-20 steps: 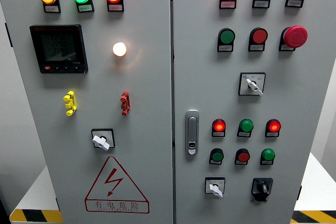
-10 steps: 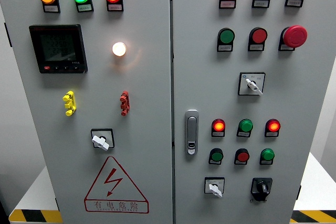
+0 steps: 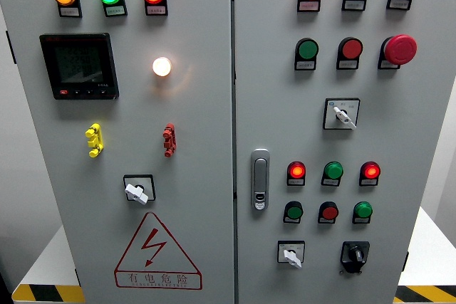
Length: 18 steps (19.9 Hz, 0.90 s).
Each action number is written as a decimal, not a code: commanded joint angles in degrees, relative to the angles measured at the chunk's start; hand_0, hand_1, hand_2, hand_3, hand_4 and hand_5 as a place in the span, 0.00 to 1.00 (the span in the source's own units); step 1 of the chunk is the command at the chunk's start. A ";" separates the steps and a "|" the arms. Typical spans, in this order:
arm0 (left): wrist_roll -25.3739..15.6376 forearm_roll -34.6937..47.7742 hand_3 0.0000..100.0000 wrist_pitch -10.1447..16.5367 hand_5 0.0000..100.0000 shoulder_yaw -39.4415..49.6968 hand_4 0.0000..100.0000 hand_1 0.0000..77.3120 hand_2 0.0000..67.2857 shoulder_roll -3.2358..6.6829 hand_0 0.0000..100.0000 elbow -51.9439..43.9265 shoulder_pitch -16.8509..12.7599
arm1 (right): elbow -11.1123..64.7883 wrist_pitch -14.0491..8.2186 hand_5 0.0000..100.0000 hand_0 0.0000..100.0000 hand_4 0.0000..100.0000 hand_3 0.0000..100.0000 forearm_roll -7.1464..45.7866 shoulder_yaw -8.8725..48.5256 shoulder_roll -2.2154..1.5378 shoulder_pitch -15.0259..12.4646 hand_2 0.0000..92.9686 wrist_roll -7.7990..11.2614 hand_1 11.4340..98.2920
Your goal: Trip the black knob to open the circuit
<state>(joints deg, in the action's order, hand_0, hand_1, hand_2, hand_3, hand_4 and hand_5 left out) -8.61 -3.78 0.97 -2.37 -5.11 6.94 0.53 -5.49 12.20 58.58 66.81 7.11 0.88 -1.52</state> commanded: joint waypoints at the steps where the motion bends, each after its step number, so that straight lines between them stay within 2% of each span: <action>1: -0.01 0.00 0.21 0.00 0.02 0.00 0.07 0.04 0.19 0.01 0.00 0.00 0.00 | 1.27 1.42 0.08 0.70 0.00 0.03 7.05 6.56 0.01 0.00 0.00 0.03 0.30; 2: -0.01 0.00 0.21 0.00 0.02 0.00 0.07 0.04 0.19 0.01 0.00 0.00 0.00 | 1.88 1.59 0.08 0.70 0.00 0.03 9.85 9.45 0.09 0.00 0.00 -0.06 0.30; 4: -0.01 0.00 0.21 0.00 0.02 0.00 0.07 0.04 0.19 0.01 0.00 0.00 0.00 | 3.98 2.47 0.08 0.70 0.00 0.03 16.00 15.87 0.01 0.00 0.00 -0.06 0.30; 7: -0.01 0.00 0.21 0.00 0.02 0.00 0.07 0.04 0.19 0.01 0.00 0.00 0.00 | 8.72 3.09 0.10 0.70 0.00 0.04 19.45 20.79 0.09 -0.35 0.00 0.11 0.30; 8: -0.01 0.00 0.21 0.00 0.02 0.00 0.07 0.04 0.19 0.01 0.00 0.00 0.00 | 10.39 3.44 0.11 0.70 0.00 0.05 20.77 22.99 0.01 -0.44 0.00 0.11 0.30; 13: -0.01 0.00 0.21 0.00 0.02 0.00 0.07 0.04 0.19 0.01 0.00 0.00 0.00 | 18.30 6.07 0.13 0.70 0.01 0.08 30.87 32.23 0.09 0.09 0.00 0.55 0.31; 16: -0.01 0.00 0.21 0.00 0.02 0.00 0.07 0.04 0.19 0.01 0.00 0.00 0.00 | 26.28 6.43 0.16 0.70 0.04 0.11 31.50 34.00 0.18 -0.26 0.00 0.99 0.32; 18: 0.00 0.00 0.21 0.00 0.02 0.00 0.07 0.04 0.19 0.01 0.00 0.00 0.00 | 34.01 6.34 0.26 0.68 0.10 0.16 31.42 34.35 0.09 -1.92 0.00 2.83 0.35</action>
<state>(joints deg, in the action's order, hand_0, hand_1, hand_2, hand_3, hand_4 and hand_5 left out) -8.61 -3.78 0.97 -2.37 -5.09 6.94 0.53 22.48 18.58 89.95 100.83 7.27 0.28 0.11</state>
